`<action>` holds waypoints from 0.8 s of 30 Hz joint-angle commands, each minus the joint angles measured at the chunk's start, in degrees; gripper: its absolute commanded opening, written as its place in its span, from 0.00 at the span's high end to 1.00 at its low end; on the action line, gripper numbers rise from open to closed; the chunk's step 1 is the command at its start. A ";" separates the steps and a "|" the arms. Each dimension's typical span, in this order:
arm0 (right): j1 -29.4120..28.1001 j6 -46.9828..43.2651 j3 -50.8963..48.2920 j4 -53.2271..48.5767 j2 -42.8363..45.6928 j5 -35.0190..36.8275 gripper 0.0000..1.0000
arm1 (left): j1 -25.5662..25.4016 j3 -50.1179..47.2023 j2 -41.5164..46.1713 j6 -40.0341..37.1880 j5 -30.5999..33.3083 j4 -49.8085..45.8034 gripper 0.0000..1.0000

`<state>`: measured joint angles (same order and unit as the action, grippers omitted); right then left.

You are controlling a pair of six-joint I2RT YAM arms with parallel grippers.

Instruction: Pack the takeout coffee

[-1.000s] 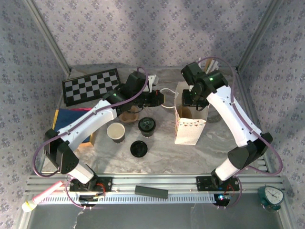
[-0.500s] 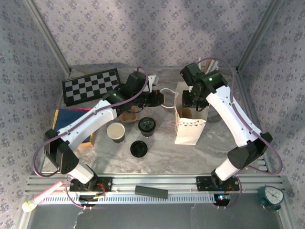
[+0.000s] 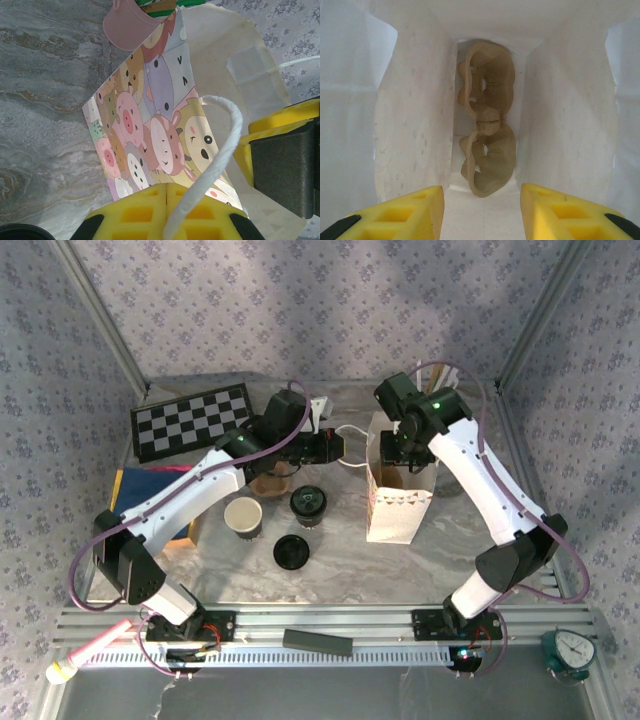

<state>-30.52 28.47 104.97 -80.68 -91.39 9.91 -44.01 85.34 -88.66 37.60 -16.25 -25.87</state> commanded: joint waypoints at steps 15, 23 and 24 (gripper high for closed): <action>-0.42 0.99 -0.89 -0.27 0.58 -1.60 0.60 | -0.36 1.03 0.09 -0.25 -0.62 1.04 1.00; 0.60 0.85 -0.83 0.03 1.58 -1.06 0.61 | -0.34 0.93 0.24 -0.27 -0.63 1.08 1.00; 0.89 0.80 -1.12 0.32 1.66 -1.36 0.62 | -0.32 1.01 0.22 -0.23 -0.71 1.18 1.00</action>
<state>-30.33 28.71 104.07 -80.34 -91.37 8.71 -44.01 85.34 -88.66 37.60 -16.25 -25.85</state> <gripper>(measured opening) 0.387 0.065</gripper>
